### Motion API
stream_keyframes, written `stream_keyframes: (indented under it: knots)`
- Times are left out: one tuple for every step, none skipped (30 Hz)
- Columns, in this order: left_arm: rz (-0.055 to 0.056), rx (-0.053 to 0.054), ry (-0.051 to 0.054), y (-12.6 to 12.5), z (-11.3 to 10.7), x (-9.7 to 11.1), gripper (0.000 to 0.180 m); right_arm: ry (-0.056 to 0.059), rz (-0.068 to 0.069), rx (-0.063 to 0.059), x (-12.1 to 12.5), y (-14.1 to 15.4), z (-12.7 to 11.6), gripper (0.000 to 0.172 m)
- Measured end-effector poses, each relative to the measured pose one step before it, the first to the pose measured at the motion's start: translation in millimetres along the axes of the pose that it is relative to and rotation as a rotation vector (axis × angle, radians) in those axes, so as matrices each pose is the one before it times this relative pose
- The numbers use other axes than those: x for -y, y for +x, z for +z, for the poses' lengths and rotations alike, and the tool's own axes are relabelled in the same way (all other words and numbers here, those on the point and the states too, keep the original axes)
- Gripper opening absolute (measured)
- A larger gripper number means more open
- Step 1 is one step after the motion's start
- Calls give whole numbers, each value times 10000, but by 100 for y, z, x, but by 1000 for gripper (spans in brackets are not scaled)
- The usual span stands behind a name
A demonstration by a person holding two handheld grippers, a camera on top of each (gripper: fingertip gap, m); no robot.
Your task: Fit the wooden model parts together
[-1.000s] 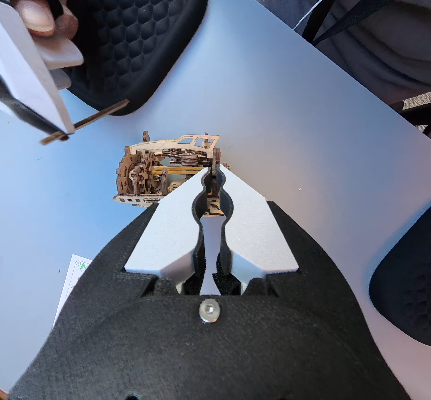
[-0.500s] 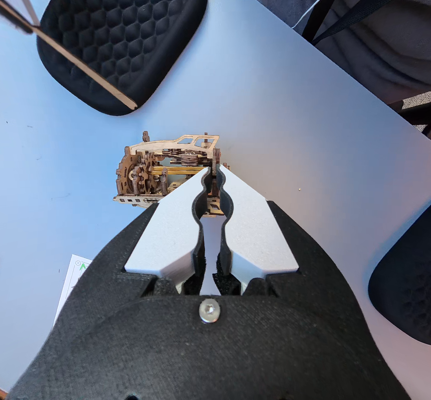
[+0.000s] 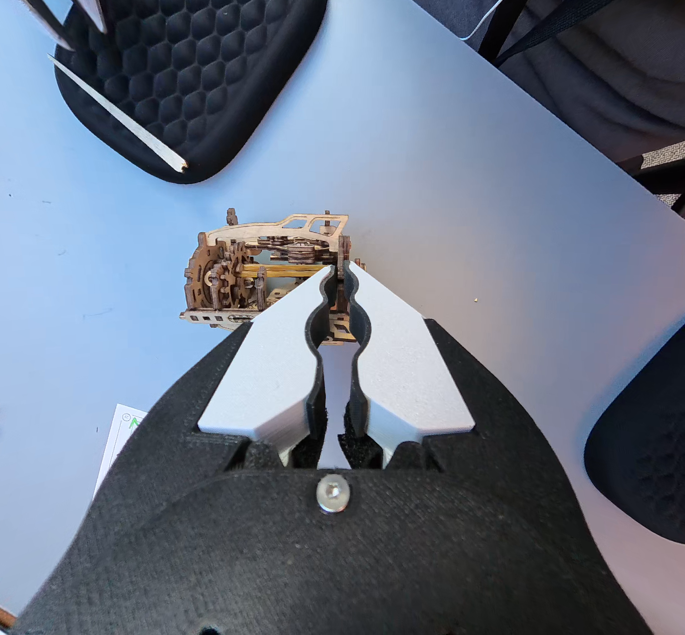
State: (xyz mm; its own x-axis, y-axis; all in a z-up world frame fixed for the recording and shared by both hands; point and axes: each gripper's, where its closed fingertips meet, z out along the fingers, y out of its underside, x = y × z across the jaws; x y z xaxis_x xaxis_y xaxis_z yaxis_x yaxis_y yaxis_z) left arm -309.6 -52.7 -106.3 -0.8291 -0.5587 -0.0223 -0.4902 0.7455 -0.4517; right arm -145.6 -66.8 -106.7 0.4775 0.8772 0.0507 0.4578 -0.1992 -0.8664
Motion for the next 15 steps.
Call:
stream_keyframes:
  knots:
    - [-6,-13,0,0,-7,7,0,78,-814,-107,297,168,231,13]
    - [3,-10,-3,-10,0,-2,0,-41,-672,-62,-77,326,310,15]
    - [3,-4,-3,-2,19,16,0,-100,-382,143,-378,199,398,15]
    - [4,1,-7,-2,5,10,0,-30,-75,273,-410,104,441,16]
    - [3,4,-10,8,4,9,0,-12,127,335,-442,86,459,18]
    - [-6,4,-5,-4,3,6,0,4,237,306,-411,143,431,19]
    - [-20,4,-9,3,-10,-20,0,80,299,449,-226,-87,383,21]
    - [-11,9,-22,20,-7,-13,0,138,379,440,68,-53,144,21]
    - [19,17,-25,19,-5,-29,0,233,314,234,294,208,-38,21]
    - [11,8,-9,0,-2,-3,0,206,221,195,225,161,-26,21]
    - [-22,-8,9,-1,4,7,0,-37,268,141,-120,181,95,21]
    - [-23,-15,7,-4,2,2,0,-148,286,133,-199,112,166,21]
    - [-6,-15,-1,-9,-6,-14,0,-182,128,276,-217,-195,177,19]
    - [-2,-15,1,-16,8,14,0,-198,15,143,-162,-74,158,19]
    - [8,-12,-2,-2,14,27,0,-191,-89,123,-96,-132,128,19]
